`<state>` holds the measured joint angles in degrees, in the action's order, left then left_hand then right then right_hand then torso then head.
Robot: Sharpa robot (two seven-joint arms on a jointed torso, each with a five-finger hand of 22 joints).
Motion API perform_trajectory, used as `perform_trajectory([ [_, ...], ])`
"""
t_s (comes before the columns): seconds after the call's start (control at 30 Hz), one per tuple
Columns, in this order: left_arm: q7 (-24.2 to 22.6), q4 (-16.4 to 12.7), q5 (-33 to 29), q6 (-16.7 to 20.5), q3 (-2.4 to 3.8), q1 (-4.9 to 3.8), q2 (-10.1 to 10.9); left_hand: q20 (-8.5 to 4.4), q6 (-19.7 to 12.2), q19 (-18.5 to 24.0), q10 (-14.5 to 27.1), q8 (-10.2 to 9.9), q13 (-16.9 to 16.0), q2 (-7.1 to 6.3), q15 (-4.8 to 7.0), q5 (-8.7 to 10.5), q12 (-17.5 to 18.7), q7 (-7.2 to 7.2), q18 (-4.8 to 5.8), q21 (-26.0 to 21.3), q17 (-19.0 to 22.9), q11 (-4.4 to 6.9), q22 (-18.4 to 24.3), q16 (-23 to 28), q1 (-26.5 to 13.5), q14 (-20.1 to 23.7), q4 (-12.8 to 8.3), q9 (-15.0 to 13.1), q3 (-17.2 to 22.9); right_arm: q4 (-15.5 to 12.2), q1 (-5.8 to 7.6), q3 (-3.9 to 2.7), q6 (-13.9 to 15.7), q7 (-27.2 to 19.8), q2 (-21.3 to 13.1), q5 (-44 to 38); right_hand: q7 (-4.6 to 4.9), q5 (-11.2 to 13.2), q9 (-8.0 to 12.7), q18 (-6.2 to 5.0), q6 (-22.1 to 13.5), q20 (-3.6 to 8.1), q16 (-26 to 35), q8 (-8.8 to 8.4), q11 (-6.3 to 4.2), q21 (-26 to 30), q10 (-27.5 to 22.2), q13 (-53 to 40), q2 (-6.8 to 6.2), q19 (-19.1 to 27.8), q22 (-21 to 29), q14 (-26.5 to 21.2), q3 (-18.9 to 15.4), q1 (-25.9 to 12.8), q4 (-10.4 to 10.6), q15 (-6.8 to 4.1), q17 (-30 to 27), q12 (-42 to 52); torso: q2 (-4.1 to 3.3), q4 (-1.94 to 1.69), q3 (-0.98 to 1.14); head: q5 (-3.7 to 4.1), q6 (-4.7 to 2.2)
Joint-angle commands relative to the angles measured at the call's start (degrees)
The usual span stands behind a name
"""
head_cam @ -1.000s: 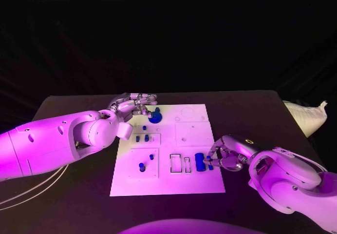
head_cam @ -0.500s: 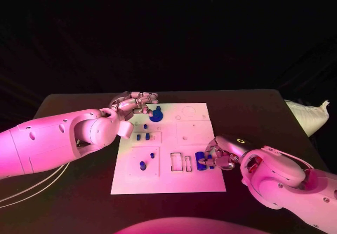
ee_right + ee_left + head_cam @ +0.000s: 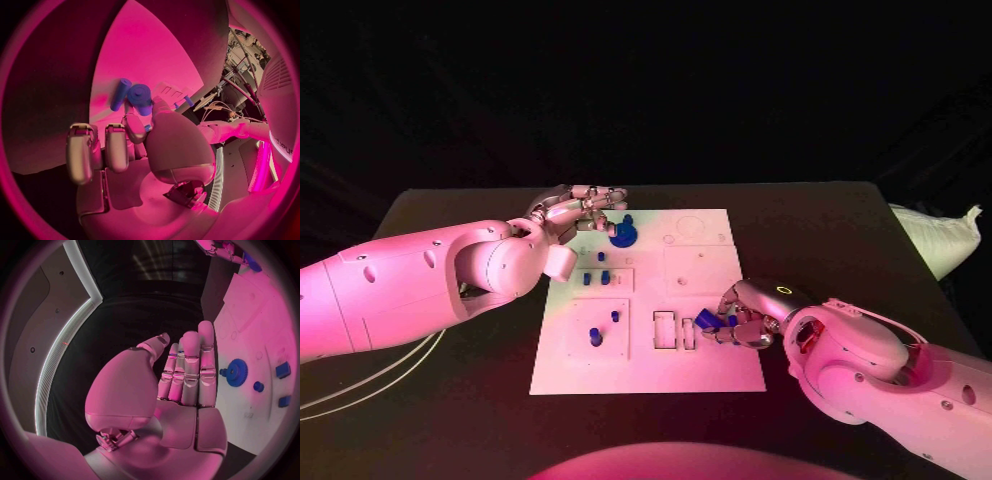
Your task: Assemble the parts on the task board
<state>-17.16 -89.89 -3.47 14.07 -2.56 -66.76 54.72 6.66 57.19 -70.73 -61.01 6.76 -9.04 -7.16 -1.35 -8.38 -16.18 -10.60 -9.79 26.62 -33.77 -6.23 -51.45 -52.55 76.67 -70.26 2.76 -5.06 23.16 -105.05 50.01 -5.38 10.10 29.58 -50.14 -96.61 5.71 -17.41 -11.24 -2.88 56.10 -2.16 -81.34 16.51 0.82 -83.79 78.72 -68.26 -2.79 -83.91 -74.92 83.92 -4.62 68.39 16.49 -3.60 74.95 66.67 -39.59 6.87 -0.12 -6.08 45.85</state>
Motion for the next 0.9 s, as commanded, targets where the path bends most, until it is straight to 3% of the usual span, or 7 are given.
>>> perform_trajectory([
  [0.03,-0.33,-0.16,0.26,-1.10,0.03,0.01,-0.02,0.28,-0.45,-0.22,0.46,0.50,-0.15,0.29,0.03,-0.08,-0.49,-0.08,-0.62,-0.41,0.23,-0.05,0.20,-0.38,0.35,0.60,-0.37,0.10,-0.15,0.76,-0.49,0.28,-2.47,0.58,0.40,-0.64,0.03,0.24,0.01,0.71,-0.26,-0.36,-0.38,0.15,0.20,-0.23,-0.11,-0.25,0.64,-2.88,-5.00,3.50,-0.47,0.31,-0.05,0.34,0.42,0.35,0.02,-0.01,-0.02,-0.22,-0.03],
  [0.23,-0.33,-0.23,0.26,-1.09,0.03,0.01,0.00,0.28,-0.45,-0.22,0.46,0.50,-0.15,0.29,0.03,-0.08,-0.49,-0.08,-0.62,-0.41,0.23,-0.05,0.20,-0.38,0.35,0.60,-0.37,0.10,-0.15,1.13,-0.59,0.31,-1.03,0.54,0.78,-0.53,-0.30,-0.63,-0.81,0.73,0.40,-0.25,-0.49,1.32,-0.07,-0.35,0.14,-1.05,1.79,-2.91,-5.20,3.53,-0.37,1.92,-0.47,0.14,0.67,0.78,0.01,0.06,-0.02,-0.39,-0.04],
  [0.4,-0.32,-0.26,0.26,-1.16,0.03,0.01,0.05,0.28,-0.45,-0.22,0.46,0.50,-0.15,0.29,0.03,-0.08,-0.49,-0.08,-0.62,-0.41,0.23,-0.05,0.20,-0.38,0.35,0.60,-0.37,0.10,-0.15,0.06,-0.64,0.31,4.68,0.35,0.31,0.44,-1.06,-0.02,-2.15,0.89,2.00,0.13,-0.97,3.10,-0.75,-0.88,1.06,-2.61,4.33,-3.19,-6.03,3.70,1.29,5.10,-1.56,-0.38,1.50,2.05,0.00,0.09,0.05,-0.55,-0.07],
  [0.6,-0.31,-0.29,0.26,-1.19,0.03,0.01,0.13,0.28,-0.45,-0.22,0.46,0.50,-0.15,0.29,0.03,-0.08,-0.49,-0.08,-0.62,-0.41,0.23,-0.05,0.20,-0.38,0.35,0.60,-0.37,0.10,-0.15,-3.24,-0.64,0.11,10.85,0.16,-1.12,3.11,-1.41,-1.60,-3.12,0.99,2.35,0.49,-1.24,3.92,-1.10,-1.17,1.38,-3.10,5.31,-3.34,-6.50,3.79,1.68,5.01,-0.87,-0.68,1.99,2.15,-0.03,0.07,0.02,-0.70,-0.09],
  [0.73,-0.31,-0.27,0.26,-1.19,0.03,0.01,0.06,0.28,-0.45,-0.22,0.46,0.50,-0.15,0.29,0.03,-0.08,-0.49,-0.08,-0.62,-0.41,0.23,-0.05,0.20,-0.38,0.35,0.60,-0.37,0.10,-0.15,-4.72,-0.55,-0.04,10.47,0.17,-0.91,5.14,-1.47,-2.39,-3.48,1.07,2.26,0.55,-1.40,4.11,-1.13,-1.40,1.67,-3.51,5.72,-3.47,-6.87,3.85,1.55,4.21,-0.15,-0.75,2.26,2.43,-0.02,0.08,-0.01,-0.89,-0.17],
  [0.9,-0.30,-0.30,0.26,-1.24,0.03,0.01,-0.07,0.28,-0.45,-0.22,0.46,0.50,-0.15,0.29,0.03,-0.08,-0.49,-0.08,-0.62,-0.41,0.23,-0.05,0.20,-0.38,0.35,0.60,-0.37,0.10,-0.15,-4.16,-0.51,-0.04,8.15,0.34,1.04,6.97,-1.60,-3.04,-3.77,1.13,2.30,0.56,-1.44,4.31,-1.24,-1.56,1.85,-3.77,5.90,-3.56,-7.13,3.87,1.66,4.23,-0.15,-0.83,2.31,2.58,-0.10,0.06,0.02,-1.10,-0.12],
])
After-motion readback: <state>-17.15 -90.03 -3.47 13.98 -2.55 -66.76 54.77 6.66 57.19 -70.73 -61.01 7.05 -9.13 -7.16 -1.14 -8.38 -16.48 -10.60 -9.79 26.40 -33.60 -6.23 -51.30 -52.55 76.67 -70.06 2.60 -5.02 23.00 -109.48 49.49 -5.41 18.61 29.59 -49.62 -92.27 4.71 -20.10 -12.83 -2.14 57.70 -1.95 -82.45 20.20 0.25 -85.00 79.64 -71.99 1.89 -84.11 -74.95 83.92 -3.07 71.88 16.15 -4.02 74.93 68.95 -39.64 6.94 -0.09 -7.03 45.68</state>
